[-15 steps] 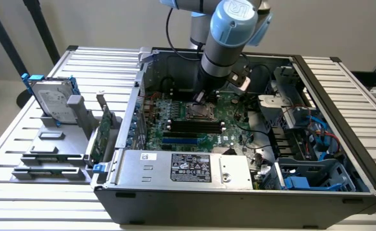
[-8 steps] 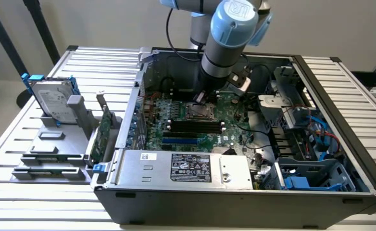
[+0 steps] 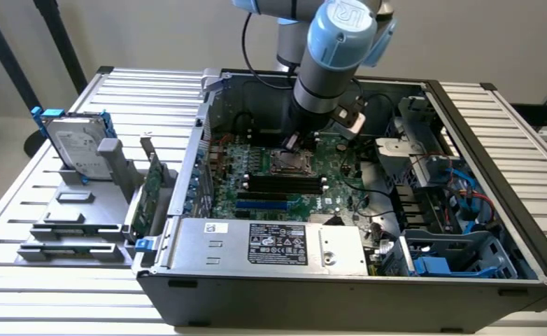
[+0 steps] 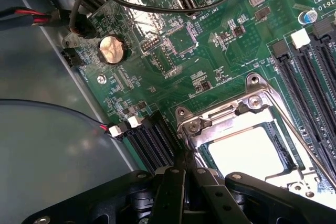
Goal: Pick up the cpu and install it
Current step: 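Install the first cpu locking lever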
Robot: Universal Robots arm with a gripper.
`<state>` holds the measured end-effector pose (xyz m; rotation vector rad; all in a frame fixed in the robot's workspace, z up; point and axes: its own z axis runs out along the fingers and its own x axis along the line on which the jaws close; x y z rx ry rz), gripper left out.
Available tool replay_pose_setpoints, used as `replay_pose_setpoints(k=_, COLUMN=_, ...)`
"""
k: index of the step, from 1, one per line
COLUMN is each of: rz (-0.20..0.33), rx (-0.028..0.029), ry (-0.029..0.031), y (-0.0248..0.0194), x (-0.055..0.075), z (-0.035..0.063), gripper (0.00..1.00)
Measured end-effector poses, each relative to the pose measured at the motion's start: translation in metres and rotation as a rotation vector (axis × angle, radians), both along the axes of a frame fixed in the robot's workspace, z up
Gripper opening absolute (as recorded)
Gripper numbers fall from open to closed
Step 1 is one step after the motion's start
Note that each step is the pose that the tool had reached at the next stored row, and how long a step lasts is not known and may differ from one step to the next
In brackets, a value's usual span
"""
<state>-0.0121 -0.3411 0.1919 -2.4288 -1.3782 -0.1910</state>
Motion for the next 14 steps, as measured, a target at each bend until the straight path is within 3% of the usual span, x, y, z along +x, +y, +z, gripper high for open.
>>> replay_pose_setpoints(k=14, rz=0.008, rx=0.0189, ry=-0.0031, y=-0.0007, x=0.0005, z=-0.0010, gripper=0.11)
